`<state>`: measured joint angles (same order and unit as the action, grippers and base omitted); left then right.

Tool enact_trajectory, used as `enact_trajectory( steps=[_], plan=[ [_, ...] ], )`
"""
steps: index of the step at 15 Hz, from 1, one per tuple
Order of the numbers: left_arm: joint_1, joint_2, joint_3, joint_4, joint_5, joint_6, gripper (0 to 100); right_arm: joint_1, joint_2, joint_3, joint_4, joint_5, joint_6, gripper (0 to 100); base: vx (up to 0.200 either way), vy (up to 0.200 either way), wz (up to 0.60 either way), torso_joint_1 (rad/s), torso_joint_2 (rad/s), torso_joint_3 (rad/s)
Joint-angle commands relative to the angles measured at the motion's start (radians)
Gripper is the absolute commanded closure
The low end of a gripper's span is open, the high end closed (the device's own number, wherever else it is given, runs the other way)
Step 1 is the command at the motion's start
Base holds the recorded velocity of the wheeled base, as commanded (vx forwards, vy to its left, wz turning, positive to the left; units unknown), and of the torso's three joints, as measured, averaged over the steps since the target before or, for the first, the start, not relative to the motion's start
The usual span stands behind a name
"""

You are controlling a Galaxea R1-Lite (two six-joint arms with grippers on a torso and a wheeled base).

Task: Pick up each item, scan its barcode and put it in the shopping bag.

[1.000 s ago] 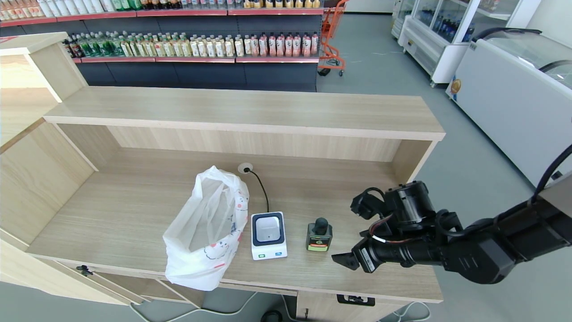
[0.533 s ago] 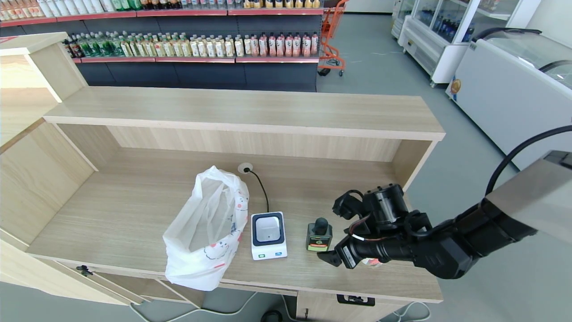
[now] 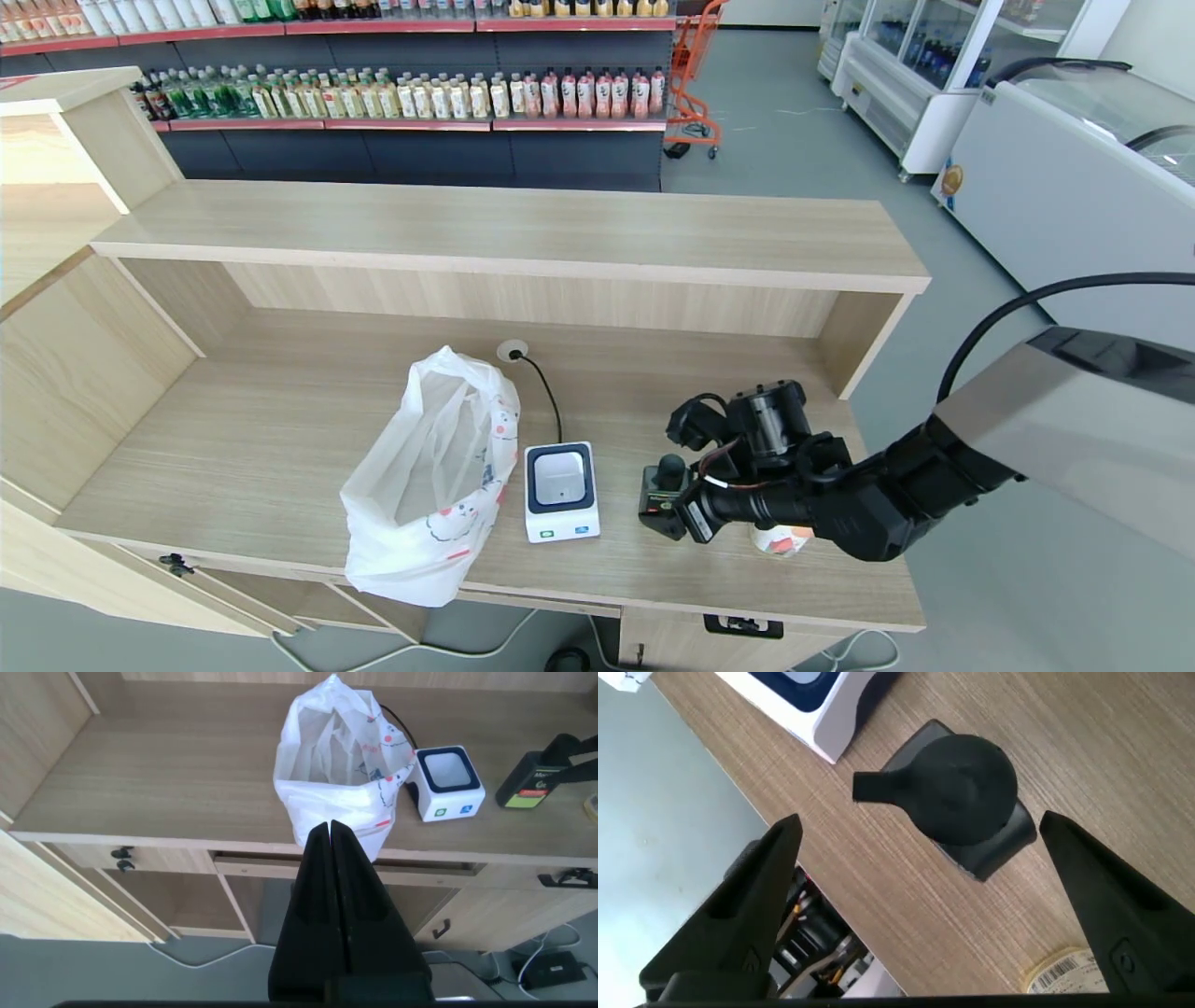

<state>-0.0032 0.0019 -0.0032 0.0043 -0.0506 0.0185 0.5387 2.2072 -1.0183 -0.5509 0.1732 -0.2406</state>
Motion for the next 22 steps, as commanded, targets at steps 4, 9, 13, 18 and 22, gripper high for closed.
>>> enact_trajectory(
  steps=[4,9,13,18,22],
  plan=[
    [0.0,0.0,0.0,0.0,0.0,0.0,100,0.003,0.098,-0.063,-0.052,0.014,-0.04,0,0.0,0.0,0.0,0.0,0.0,0.0],
    [0.0,0.0,0.0,0.0,0.0,0.0,100,0.004,0.157,-0.103,-0.063,0.015,-0.081,0,0.0,0.0,0.0,0.0,0.0,0.0],
    [0.0,0.0,0.0,0.0,0.0,0.0,100,0.015,0.189,-0.146,-0.064,0.017,-0.083,100,0.0,0.0,0.0,0.0,0.0,0.0],
    [0.0,0.0,0.0,0.0,0.0,0.0,100,0.017,0.18,-0.14,-0.066,0.014,-0.083,100,0.0,0.0,0.0,0.0,0.0,0.0],
    [0.0,0.0,0.0,0.0,0.0,0.0,100,0.017,0.098,-0.131,-0.061,0.019,-0.049,100,0.0,0.0,0.0,0.0,0.0,0.0]
  ],
)
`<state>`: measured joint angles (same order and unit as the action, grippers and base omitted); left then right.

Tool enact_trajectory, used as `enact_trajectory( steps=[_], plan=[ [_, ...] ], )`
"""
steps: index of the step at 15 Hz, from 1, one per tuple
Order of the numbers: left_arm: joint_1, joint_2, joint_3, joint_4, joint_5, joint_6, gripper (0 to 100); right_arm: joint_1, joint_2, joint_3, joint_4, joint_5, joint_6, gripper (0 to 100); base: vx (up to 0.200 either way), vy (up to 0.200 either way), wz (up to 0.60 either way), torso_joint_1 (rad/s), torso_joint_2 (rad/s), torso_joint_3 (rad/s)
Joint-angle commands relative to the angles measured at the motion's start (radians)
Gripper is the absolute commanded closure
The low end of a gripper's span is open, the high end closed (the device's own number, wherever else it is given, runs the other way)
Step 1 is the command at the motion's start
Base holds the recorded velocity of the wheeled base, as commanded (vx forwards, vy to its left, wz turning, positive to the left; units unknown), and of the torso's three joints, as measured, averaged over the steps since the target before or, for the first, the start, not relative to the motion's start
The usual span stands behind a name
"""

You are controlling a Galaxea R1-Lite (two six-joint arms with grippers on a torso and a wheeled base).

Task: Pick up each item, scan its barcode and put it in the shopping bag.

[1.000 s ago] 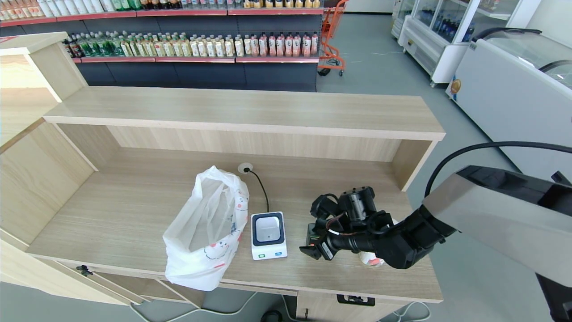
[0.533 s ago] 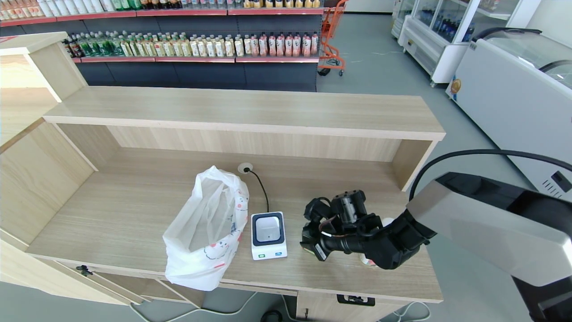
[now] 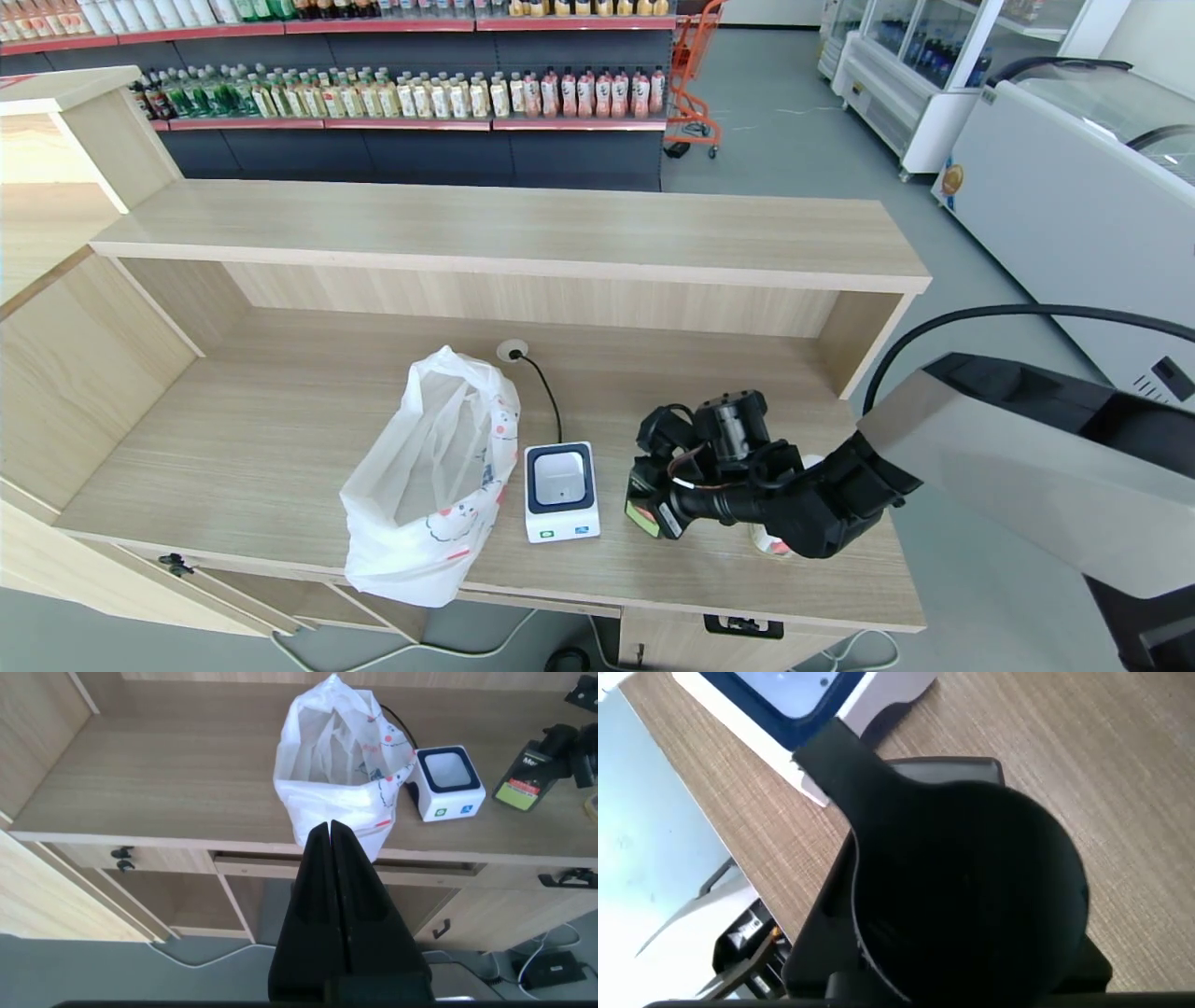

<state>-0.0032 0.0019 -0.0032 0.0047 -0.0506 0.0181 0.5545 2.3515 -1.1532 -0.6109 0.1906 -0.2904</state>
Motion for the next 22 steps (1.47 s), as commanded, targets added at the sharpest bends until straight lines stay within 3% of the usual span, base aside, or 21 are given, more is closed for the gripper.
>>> enact_trajectory(
  steps=[1,4,10,12,14,19,22],
  plan=[
    [0.0,0.0,0.0,0.0,0.0,0.0,100,0.001,-0.09,0.001,-0.001,0.03,0.08,100,0.0,0.0,0.0,0.0,0.0,0.0],
    [0.0,0.0,0.0,0.0,0.0,0.0,100,0.021,-0.186,-0.006,-0.003,0.059,0.229,100,0.0,0.0,0.0,0.0,0.0,0.0],
    [0.0,0.0,0.0,0.0,0.0,0.0,100,0.019,-0.371,-0.003,0.003,0.056,0.402,100,0.0,0.0,0.0,0.0,0.0,0.0],
    [0.0,0.0,0.0,0.0,0.0,0.0,100,-0.019,-0.446,0.03,0.019,0.052,0.445,100,0.0,0.0,0.0,0.0,0.0,0.0],
    [0.0,0.0,0.0,0.0,0.0,0.0,100,-0.096,-0.497,0.07,0.023,0.055,0.45,100,0.0,0.0,0.0,0.0,0.0,0.0],
    [0.0,0.0,0.0,0.0,0.0,0.0,100,-0.182,-0.735,0.168,0.01,0.056,0.432,100,0.0,0.0,0.0,0.0,0.0,0.0],
    [0.0,0.0,0.0,0.0,0.0,0.0,100,-0.182,-0.908,0.271,-0.036,0.07,0.252,100,0.0,0.0,0.0,0.0,0.0,0.0]
  ],
)
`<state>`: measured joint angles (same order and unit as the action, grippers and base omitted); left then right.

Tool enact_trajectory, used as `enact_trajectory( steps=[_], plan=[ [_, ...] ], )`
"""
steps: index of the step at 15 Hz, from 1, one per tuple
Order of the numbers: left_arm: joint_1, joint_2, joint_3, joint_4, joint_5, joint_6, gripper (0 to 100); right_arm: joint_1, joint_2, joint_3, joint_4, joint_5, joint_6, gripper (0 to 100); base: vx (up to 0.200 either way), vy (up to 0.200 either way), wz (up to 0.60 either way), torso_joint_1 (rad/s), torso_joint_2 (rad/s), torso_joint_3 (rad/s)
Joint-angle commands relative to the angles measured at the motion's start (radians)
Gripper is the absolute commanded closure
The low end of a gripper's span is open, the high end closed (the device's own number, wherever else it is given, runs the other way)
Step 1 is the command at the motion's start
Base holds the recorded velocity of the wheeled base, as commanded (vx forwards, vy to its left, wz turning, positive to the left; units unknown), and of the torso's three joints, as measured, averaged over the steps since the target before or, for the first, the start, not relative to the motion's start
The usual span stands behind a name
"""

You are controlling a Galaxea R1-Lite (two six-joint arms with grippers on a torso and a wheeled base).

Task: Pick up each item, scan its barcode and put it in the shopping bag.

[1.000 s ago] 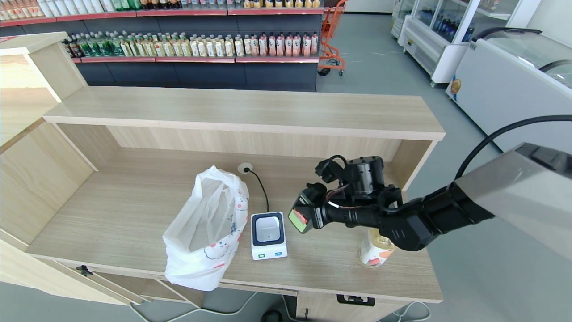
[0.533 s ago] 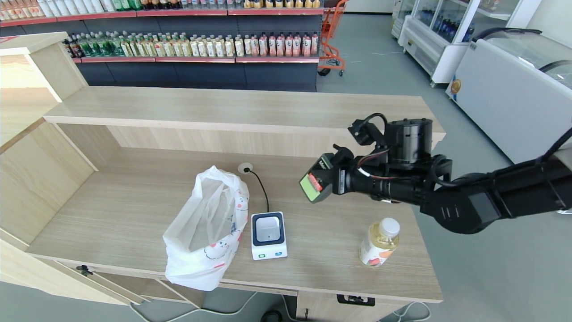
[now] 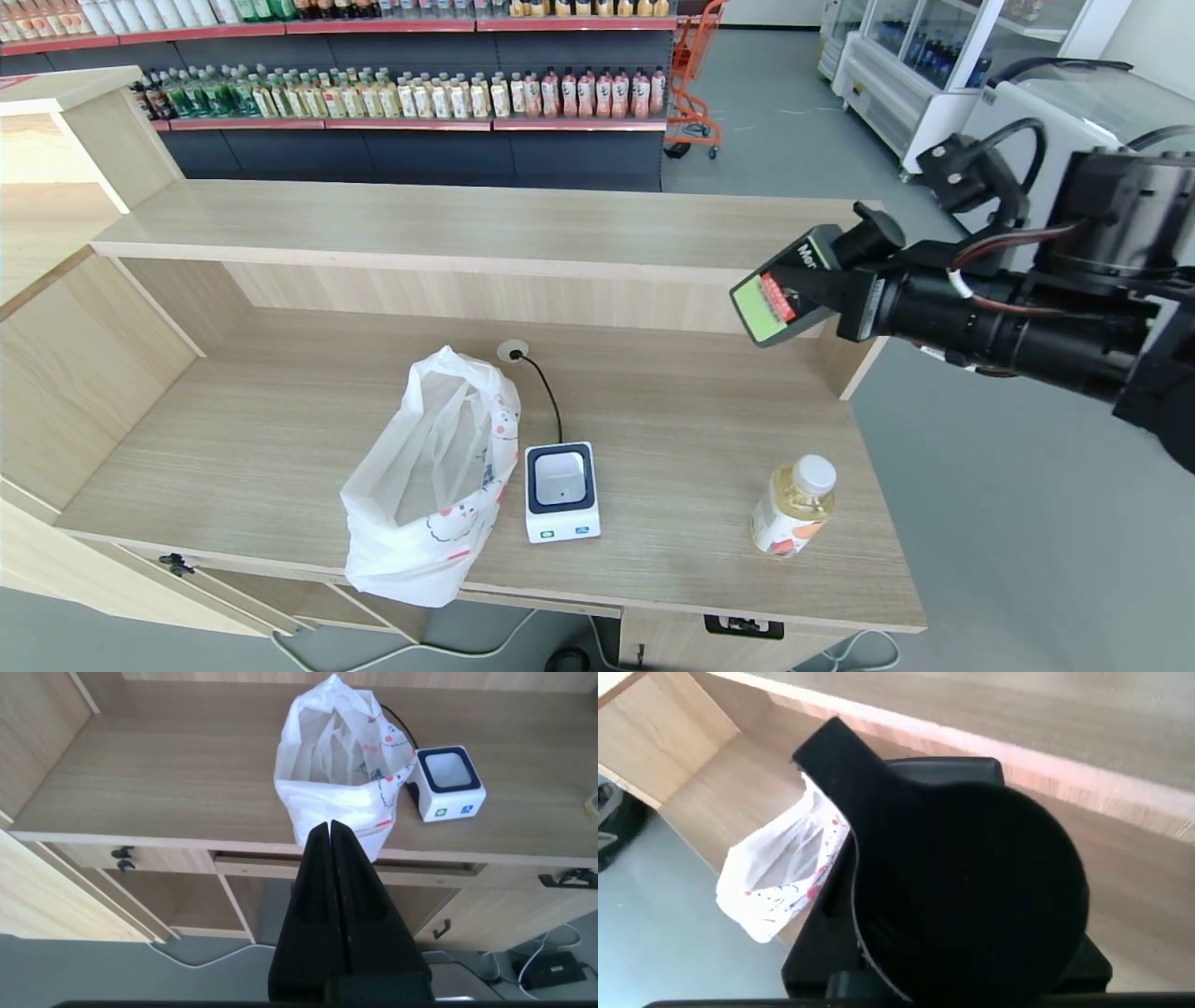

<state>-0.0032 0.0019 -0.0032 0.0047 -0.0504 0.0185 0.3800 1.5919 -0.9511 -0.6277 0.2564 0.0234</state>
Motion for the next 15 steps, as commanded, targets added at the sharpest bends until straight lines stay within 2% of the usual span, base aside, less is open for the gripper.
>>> enact_trajectory(
  steps=[1,3,4,5,6,7,8,9,13,15],
  plan=[
    [0.0,0.0,0.0,0.0,0.0,0.0,100,-0.007,-0.248,0.138,-0.027,0.047,-0.29,100,0.0,0.0,0.0,0.0,0.0,0.0],
    [0.0,0.0,0.0,0.0,0.0,0.0,100,-0.018,-0.377,0.316,-0.032,0.064,-0.7,100,0.0,0.0,0.0,0.0,0.0,0.0],
    [0.0,0.0,0.0,0.0,0.0,0.0,100,-0.039,-0.417,0.385,-0.033,0.069,-0.856,100,0.0,0.0,0.0,0.0,0.0,0.0],
    [0.0,0.0,0.0,0.0,0.0,0.0,100,-0.05,-0.484,0.472,-0.046,0.123,-1.129,100,0.0,0.0,0.0,0.0,0.0,0.0],
    [0.0,0.0,0.0,0.0,0.0,0.0,100,-0.043,-0.492,0.48,-0.02,0.253,-1.289,100,0.0,0.0,0.0,0.0,0.0,0.0],
    [0.0,0.0,0.0,0.0,0.0,0.0,100,-0.036,-0.489,0.477,-0.01,0.294,-1.33,100,0.0,0.0,0.0,0.0,0.0,0.0],
    [0.0,0.0,0.0,0.0,0.0,0.0,100,-0.018,-0.487,0.474,0.005,0.466,-1.576,100,0.0,0.0,0.0,0.0,0.0,0.0],
    [0.0,0.0,0.0,0.0,0.0,0.0,100,-0.018,-0.495,0.454,-0.033,0.546,-1.789,100,0.0,0.0,0.0,0.0,0.0,0.0],
    [0.0,0.0,0.0,0.0,0.0,0.0,100,-0.015,-0.5,0.436,-0.205,0.776,-2.14,100,0.0,0.0,0.0,0.0,0.0,0.0],
    [0.0,0.0,0.0,0.0,0.0,0.0,100,0.051,-0.517,0.494,-0.273,0.891,-2.271,100,0.0,0.0,0.0,0.0,0.0,0.0]
  ],
)
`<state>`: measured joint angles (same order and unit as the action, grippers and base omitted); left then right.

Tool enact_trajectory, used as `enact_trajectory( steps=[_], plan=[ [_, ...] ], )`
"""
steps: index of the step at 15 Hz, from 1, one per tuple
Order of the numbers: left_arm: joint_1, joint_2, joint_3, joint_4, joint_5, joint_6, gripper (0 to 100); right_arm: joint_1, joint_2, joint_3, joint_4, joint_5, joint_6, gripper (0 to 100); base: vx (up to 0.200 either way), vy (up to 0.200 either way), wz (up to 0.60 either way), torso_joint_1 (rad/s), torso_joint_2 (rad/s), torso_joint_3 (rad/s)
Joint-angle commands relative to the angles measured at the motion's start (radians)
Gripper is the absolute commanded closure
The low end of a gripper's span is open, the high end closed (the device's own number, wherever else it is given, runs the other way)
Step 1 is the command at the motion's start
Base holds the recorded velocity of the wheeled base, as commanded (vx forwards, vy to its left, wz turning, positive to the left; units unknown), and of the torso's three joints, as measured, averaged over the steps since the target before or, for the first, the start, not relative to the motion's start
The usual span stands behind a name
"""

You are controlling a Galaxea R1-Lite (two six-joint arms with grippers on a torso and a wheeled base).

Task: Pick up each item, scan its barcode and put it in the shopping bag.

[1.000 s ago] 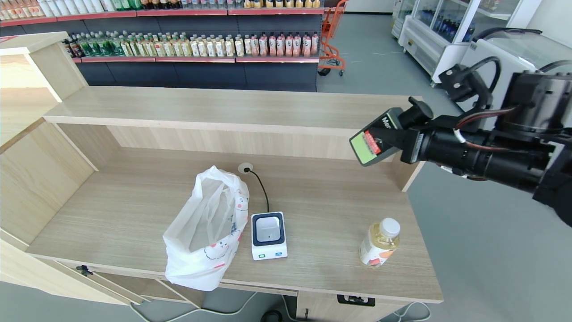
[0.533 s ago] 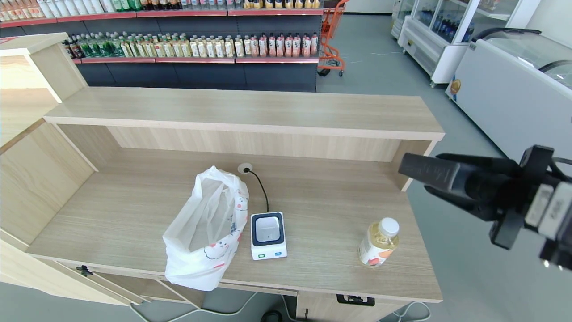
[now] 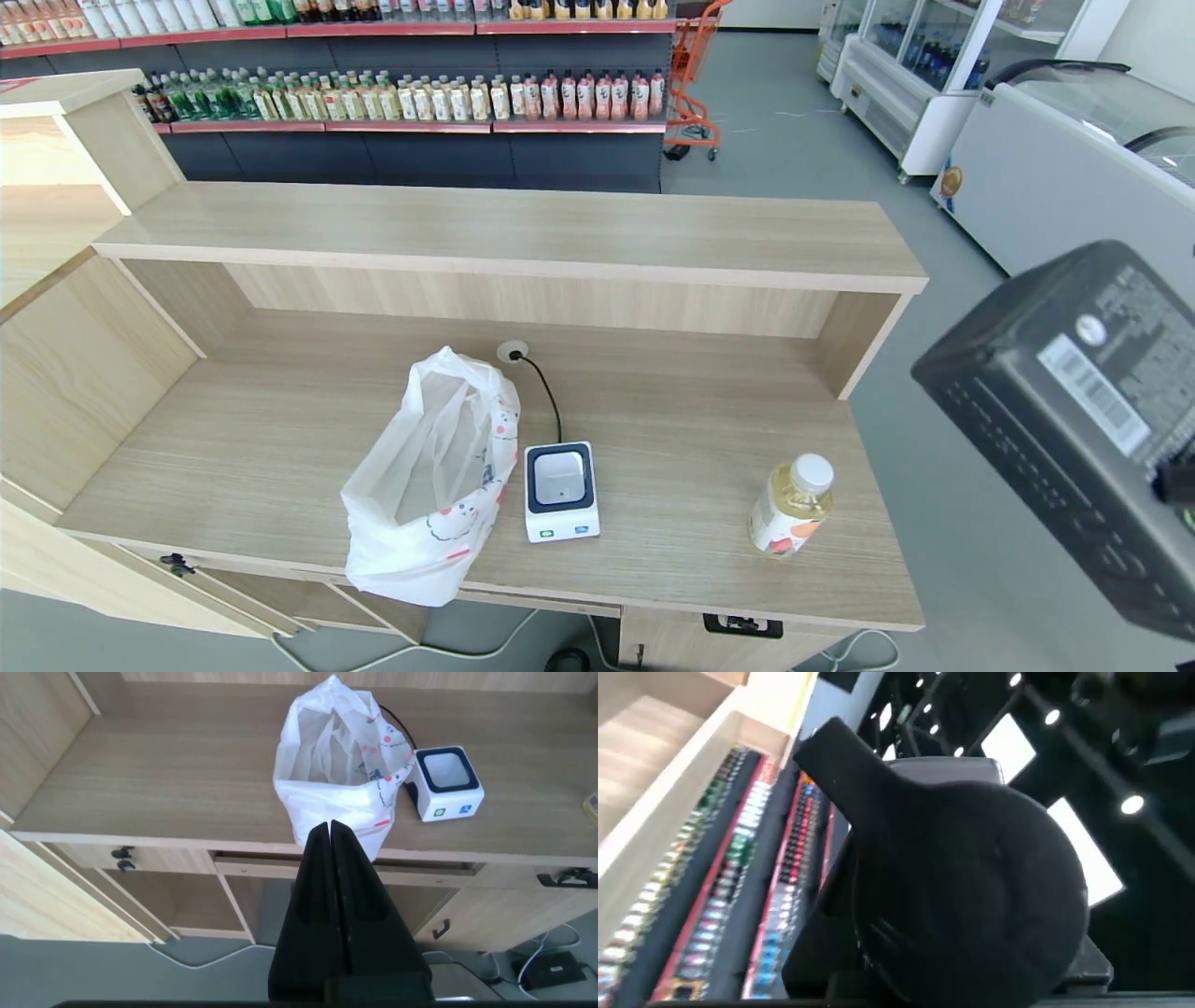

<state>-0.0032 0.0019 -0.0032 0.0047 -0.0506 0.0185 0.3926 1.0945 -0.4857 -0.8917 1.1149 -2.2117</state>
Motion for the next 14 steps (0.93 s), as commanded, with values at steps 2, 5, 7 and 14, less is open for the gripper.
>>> enact_trajectory(
  steps=[2,5,7,14],
  plan=[
    [0.0,0.0,0.0,0.0,0.0,0.0,100,0.052,-0.079,0.041,0.082,0.083,-0.171,100,0.0,0.0,0.0,0.0,0.0,0.0],
    [0.0,0.0,0.0,0.0,0.0,0.0,100,0.052,-0.153,0.041,0.246,0.098,-0.295,100,0.0,0.0,0.0,0.0,0.0,0.0],
    [0.0,0.0,0.0,0.0,0.0,0.0,100,0.037,-0.173,0.041,0.254,0.148,-0.293,100,0.0,0.0,0.0,0.0,0.0,0.0],
    [0.0,0.0,0.0,0.0,0.0,0.0,100,0.005,-0.285,0.039,0.358,0.174,-0.273,100,0.0,0.0,0.0,0.0,0.0,0.0]
  ],
)
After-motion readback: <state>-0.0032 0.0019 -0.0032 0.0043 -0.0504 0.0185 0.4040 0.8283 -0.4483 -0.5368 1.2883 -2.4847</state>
